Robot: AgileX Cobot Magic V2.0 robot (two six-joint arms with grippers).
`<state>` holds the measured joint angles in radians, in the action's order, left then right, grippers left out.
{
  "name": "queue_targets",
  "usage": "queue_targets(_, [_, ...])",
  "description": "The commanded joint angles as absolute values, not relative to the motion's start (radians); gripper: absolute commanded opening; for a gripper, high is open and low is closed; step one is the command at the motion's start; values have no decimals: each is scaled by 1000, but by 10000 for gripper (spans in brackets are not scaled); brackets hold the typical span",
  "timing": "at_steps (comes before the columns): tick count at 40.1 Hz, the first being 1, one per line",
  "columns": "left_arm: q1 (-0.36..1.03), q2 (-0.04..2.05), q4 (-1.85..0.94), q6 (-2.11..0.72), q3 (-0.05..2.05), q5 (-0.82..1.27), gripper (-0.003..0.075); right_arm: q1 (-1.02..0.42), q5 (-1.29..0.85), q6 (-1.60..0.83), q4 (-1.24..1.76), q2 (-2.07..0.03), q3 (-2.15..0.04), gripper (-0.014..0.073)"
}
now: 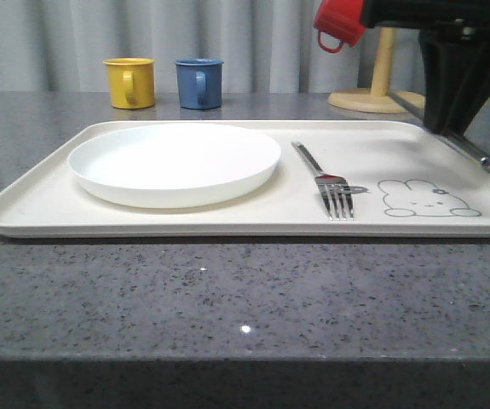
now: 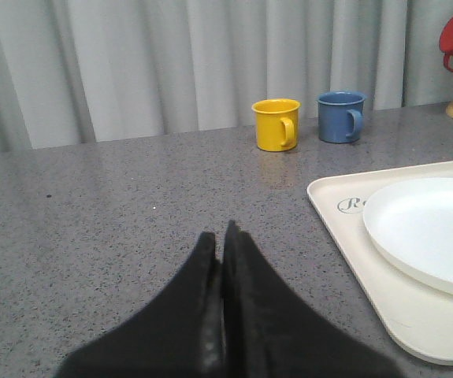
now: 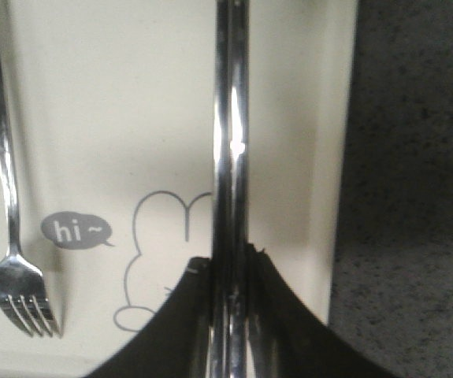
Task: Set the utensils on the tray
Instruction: 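Grasp the metal chopsticks with the right gripper, then place the chopsticks on the tray beside the fork and release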
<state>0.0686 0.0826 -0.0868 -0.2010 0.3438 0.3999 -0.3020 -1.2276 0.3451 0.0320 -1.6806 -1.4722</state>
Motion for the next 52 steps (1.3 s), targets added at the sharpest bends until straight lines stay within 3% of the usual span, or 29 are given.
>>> queue_targets(1, [77, 95, -99, -193, 371, 316, -18, -319, -1228, 375, 36, -1677, -1509, -32])
queue_targets(27, [77, 95, -99, -193, 371, 316, -18, -326, -1143, 387, 104, -1737, -1509, -23])
queue_targets(52, [77, 95, -99, -193, 371, 316, -18, -326, -1156, 387, 115, -1737, -1509, 241])
